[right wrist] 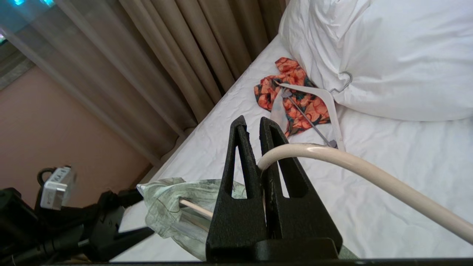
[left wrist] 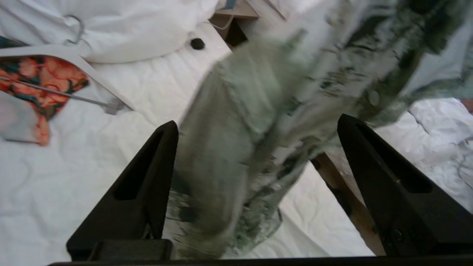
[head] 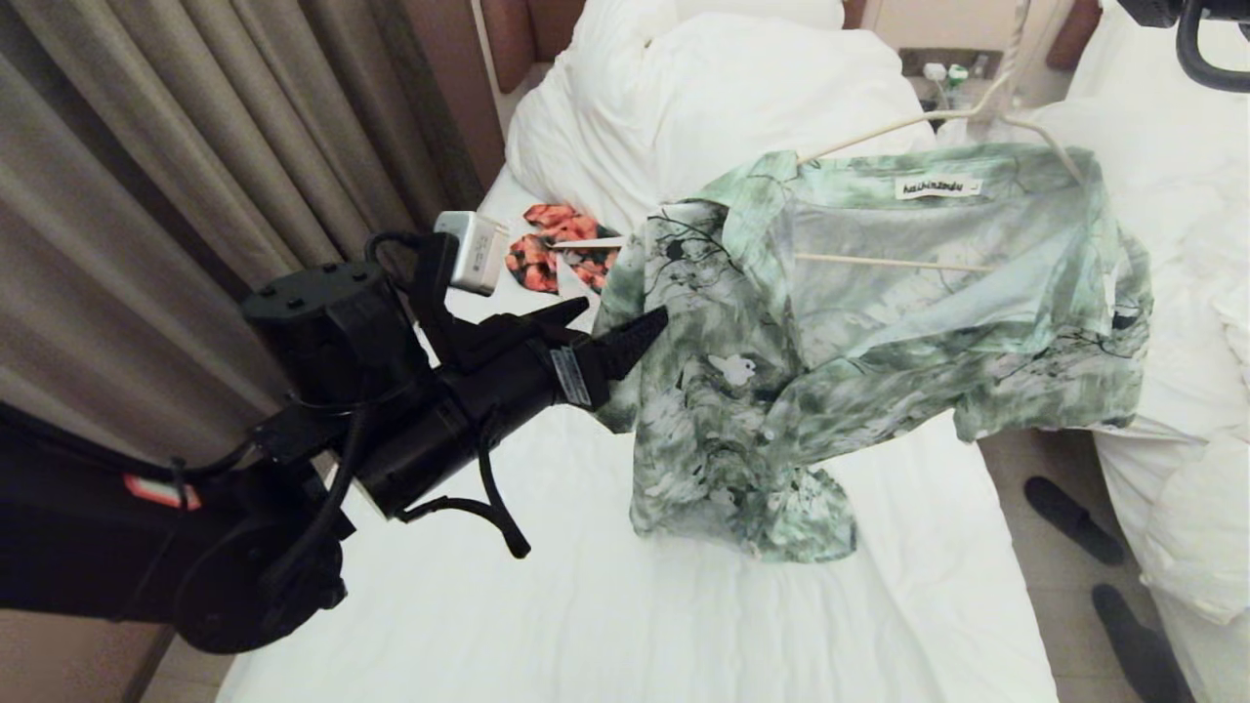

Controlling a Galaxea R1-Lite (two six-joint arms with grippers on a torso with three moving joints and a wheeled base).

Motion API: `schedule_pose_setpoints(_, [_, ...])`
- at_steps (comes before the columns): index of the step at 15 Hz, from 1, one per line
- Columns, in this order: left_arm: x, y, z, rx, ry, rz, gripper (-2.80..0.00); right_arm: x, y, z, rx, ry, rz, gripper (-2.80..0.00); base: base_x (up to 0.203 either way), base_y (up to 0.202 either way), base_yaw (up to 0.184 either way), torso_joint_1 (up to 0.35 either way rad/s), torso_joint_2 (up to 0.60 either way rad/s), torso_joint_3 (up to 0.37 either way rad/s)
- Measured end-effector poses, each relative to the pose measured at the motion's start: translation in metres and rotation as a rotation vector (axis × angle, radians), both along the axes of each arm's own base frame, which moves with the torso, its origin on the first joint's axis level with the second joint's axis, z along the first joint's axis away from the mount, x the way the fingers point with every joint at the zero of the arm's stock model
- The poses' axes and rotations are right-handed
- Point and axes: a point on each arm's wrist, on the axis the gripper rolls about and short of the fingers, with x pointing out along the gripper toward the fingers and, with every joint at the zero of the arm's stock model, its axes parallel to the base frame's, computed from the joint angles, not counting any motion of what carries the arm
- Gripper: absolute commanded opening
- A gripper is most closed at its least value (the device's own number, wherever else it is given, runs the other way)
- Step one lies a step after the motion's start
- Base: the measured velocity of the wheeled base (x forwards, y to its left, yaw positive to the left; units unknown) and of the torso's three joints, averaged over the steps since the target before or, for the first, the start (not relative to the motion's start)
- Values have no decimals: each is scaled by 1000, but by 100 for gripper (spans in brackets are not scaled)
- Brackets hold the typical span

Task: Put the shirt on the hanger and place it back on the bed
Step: Take the clothes hanger out of the clothes

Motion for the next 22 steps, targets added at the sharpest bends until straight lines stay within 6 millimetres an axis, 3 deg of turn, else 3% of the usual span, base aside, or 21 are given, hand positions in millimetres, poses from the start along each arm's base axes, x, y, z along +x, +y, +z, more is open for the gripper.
schedule_pose_setpoints(5, [-2,-12,-8,8,16,2,0,-2,8,-2,19,22,33,-280,0,0,0,0,0,0])
schedule_pose_setpoints(12, [0,-14,-9,8,12,4,0,-2,11,-3,15,24,38,-280,0,0,0,0,0,0])
schedule_pose_setpoints(17, [3,18,12,76,-109,111,0,12,-2,-3,16,-4,-29,-280,0,0,0,0,0,0])
schedule_pose_setpoints(19, [-6,25,22,84,-106,113,0,16,-3,-5,14,-2,-41,-280,0,0,0,0,0,0])
schedule_pose_setpoints(22, [-36,5,32,37,-69,18,0,21,3,-9,11,12,-37,-280,0,0,0,0,0,0])
